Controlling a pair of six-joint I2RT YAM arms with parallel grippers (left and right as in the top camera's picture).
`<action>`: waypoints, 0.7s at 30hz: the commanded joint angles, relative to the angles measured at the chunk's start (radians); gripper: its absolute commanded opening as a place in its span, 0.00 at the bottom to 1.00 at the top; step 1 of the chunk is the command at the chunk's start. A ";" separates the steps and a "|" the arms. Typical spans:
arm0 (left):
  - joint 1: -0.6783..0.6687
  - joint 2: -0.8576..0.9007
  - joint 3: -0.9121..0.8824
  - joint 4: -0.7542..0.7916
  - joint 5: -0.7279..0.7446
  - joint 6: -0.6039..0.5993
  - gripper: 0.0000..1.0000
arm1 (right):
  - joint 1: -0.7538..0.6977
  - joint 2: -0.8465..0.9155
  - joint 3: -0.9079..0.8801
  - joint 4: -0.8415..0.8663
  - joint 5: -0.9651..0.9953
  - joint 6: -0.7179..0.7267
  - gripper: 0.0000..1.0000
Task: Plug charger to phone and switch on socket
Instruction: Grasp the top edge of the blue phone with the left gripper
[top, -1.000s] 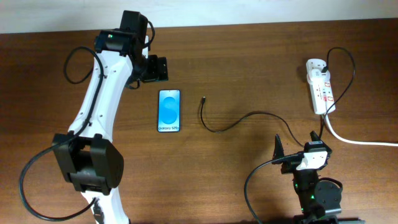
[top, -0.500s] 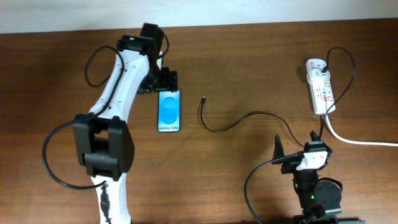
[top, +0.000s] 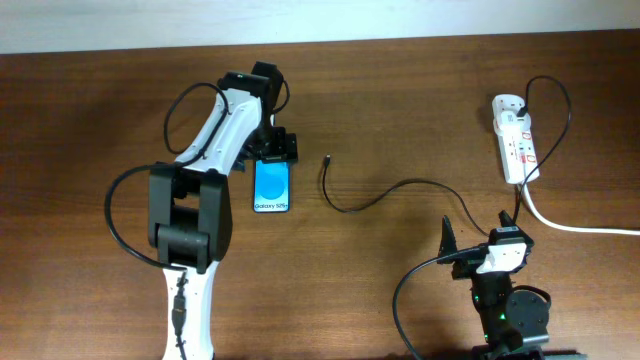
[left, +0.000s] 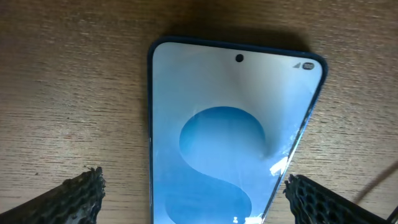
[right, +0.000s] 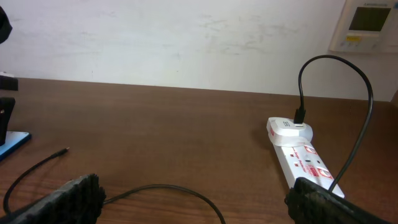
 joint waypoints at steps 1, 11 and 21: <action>-0.030 0.008 -0.034 0.008 0.003 0.032 0.98 | 0.006 -0.005 -0.005 -0.007 0.016 0.000 0.98; -0.037 0.008 -0.142 0.096 0.004 0.004 0.93 | 0.006 -0.005 -0.005 -0.007 0.016 0.000 0.98; -0.037 0.008 -0.158 0.108 0.004 0.001 0.79 | 0.006 -0.005 -0.005 -0.007 0.016 0.000 0.98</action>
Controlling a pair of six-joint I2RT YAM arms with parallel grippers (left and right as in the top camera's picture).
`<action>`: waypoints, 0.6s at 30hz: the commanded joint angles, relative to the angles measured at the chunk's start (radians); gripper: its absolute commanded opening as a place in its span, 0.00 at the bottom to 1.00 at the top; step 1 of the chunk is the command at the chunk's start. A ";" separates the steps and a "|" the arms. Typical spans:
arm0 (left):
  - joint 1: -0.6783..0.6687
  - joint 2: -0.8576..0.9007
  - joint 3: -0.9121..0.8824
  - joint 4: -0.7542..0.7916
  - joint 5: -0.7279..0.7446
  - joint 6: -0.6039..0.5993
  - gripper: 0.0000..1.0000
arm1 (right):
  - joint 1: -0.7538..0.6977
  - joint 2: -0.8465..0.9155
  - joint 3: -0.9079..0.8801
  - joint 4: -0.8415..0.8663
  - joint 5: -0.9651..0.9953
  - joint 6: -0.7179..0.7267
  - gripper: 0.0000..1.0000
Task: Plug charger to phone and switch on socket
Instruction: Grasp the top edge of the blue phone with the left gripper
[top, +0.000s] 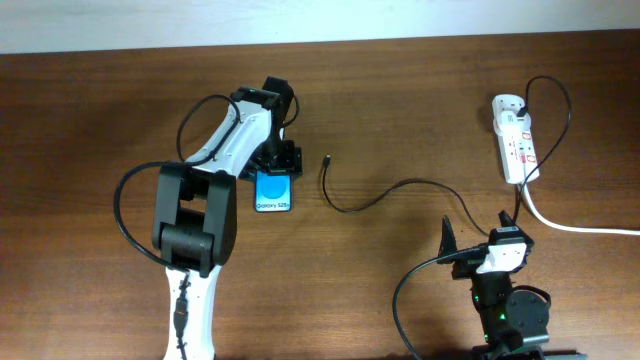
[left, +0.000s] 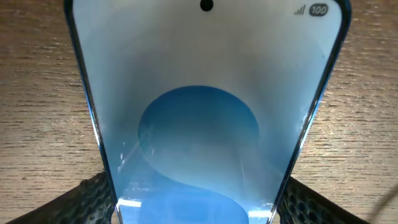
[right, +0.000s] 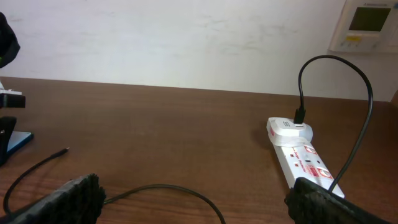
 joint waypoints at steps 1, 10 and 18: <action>0.001 0.023 -0.030 0.011 -0.007 -0.010 0.77 | 0.006 -0.005 -0.005 -0.007 0.016 0.000 0.98; 0.001 0.022 0.061 -0.029 -0.007 -0.010 0.71 | 0.006 -0.005 -0.005 -0.007 0.016 0.000 0.98; 0.001 0.022 0.208 -0.117 -0.007 -0.010 0.70 | 0.006 -0.005 -0.005 -0.007 0.016 0.000 0.98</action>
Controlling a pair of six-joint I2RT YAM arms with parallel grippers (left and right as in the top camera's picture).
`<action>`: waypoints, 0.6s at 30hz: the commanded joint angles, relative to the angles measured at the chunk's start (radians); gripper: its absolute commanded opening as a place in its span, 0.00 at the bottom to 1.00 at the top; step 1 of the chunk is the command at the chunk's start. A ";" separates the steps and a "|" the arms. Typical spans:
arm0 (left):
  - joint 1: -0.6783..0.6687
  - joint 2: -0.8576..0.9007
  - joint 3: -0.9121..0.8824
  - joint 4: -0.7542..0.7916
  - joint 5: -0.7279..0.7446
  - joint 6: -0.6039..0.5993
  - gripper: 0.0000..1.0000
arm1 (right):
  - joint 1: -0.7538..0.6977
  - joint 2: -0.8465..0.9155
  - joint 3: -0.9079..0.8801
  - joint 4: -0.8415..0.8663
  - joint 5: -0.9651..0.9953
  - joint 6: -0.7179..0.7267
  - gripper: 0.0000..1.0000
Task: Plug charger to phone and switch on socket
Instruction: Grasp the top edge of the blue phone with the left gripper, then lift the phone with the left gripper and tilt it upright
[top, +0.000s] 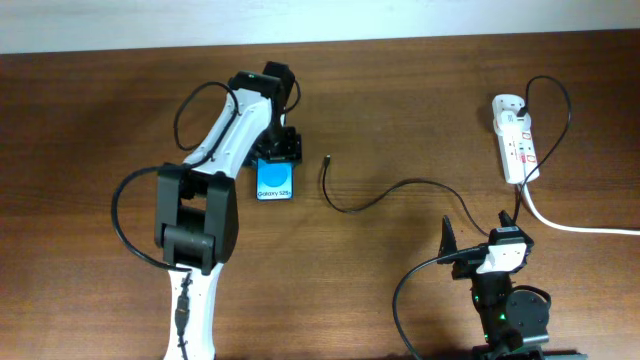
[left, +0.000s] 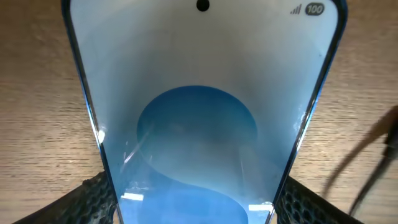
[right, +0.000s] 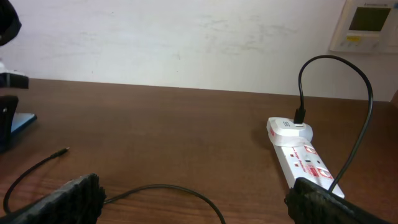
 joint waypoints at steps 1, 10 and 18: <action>0.001 0.005 0.052 -0.009 -0.006 -0.010 0.70 | 0.006 -0.005 -0.005 -0.007 0.016 0.001 0.98; 0.003 0.005 0.056 -0.003 0.077 -0.011 0.02 | 0.006 -0.005 -0.005 -0.007 0.016 0.001 0.99; 0.003 0.005 0.061 -0.004 0.083 -0.142 0.00 | 0.006 -0.005 -0.005 -0.007 0.016 0.001 0.98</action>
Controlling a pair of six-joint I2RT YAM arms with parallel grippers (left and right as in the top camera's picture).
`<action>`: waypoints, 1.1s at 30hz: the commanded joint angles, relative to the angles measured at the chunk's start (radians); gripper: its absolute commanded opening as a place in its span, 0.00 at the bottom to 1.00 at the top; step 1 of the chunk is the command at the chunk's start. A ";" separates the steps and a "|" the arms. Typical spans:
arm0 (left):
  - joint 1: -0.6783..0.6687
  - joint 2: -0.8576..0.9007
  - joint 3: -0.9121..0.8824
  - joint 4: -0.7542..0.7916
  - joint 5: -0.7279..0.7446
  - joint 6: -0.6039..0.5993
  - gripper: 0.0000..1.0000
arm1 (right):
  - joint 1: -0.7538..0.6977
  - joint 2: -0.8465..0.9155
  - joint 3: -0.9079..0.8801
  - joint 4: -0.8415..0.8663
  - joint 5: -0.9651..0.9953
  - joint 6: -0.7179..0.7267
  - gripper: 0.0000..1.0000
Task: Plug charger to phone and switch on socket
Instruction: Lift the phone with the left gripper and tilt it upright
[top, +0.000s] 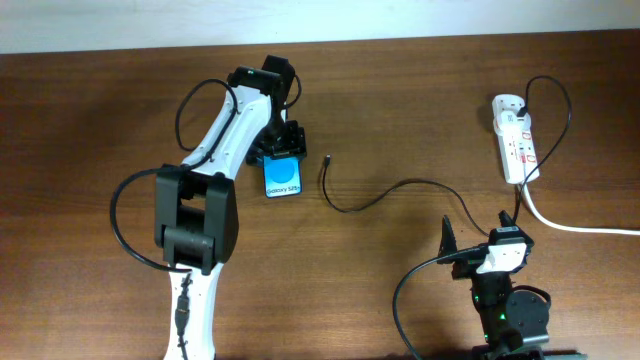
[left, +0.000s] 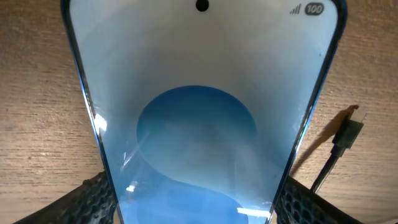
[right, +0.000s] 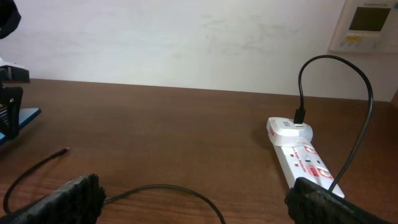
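A blue phone, its lit screen facing up, is held at its top end by my left gripper, which is shut on it. In the left wrist view the phone fills the frame between the black fingers. The black charger cable lies right of the phone, with its plug tip close to the phone's right side; that plug also shows in the left wrist view. The white power strip lies at the far right. My right gripper rests open near the front edge.
A charger brick with a black lead sits plugged into the power strip. A thick white mains cord runs off to the right. A white wall stands behind the table, with a thermostat on it.
My left gripper, still shut on the phone, has moved it slightly right and turned it a little. The cable's plug now shows at the right of the left wrist view. The right arm is unchanged.
My left gripper first stood open over the phone's top end. It was then shut on the phone's sides. After that the phone sat a bit farther back on the table, and it is now to the right, closer to the cable's plug. The right arm stayed parked.
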 joint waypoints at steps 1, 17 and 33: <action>0.003 0.005 0.037 -0.001 0.015 -0.057 0.00 | 0.006 -0.005 -0.005 -0.007 0.016 0.000 0.98; 0.010 0.005 0.076 -0.024 0.286 -0.256 0.00 | 0.006 -0.005 -0.005 -0.007 0.016 0.000 0.98; 0.215 0.005 0.076 -0.101 0.959 -0.446 0.00 | 0.006 -0.005 -0.005 -0.007 0.016 0.000 0.98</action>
